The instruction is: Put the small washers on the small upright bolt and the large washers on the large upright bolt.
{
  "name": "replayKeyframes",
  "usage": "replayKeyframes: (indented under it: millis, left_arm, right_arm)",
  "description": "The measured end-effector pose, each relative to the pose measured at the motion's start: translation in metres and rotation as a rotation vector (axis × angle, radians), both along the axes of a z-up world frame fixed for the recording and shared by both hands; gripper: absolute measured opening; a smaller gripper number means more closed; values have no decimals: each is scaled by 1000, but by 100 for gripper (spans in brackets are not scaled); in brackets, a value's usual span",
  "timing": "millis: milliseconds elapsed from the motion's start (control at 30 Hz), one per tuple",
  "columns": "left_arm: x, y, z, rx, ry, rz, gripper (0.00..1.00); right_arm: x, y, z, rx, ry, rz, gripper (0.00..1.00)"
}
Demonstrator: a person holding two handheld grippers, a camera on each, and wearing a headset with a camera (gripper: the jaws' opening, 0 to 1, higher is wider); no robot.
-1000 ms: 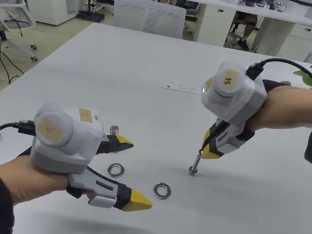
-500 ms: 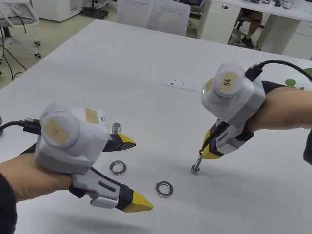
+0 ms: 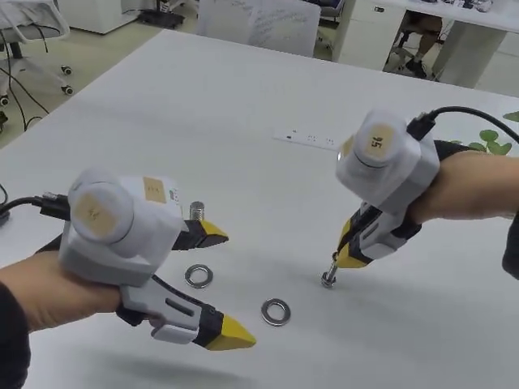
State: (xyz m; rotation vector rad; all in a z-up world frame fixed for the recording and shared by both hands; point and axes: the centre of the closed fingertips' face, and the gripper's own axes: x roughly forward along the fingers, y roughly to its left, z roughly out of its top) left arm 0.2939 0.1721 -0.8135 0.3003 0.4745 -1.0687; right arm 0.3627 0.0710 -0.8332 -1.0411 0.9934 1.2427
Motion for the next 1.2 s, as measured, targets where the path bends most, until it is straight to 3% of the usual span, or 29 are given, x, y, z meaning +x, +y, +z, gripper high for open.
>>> replayKeyframes:
  millis: [533,1200]
  left_arm:
    - [-1,1,2,-1,-4,9,78]
    - [-2,3,3,1,-3,15,78]
  right_arm:
    - [0,3,-24,-12,16,1,13]
    - [0,5,-36,-10,18,6,14]
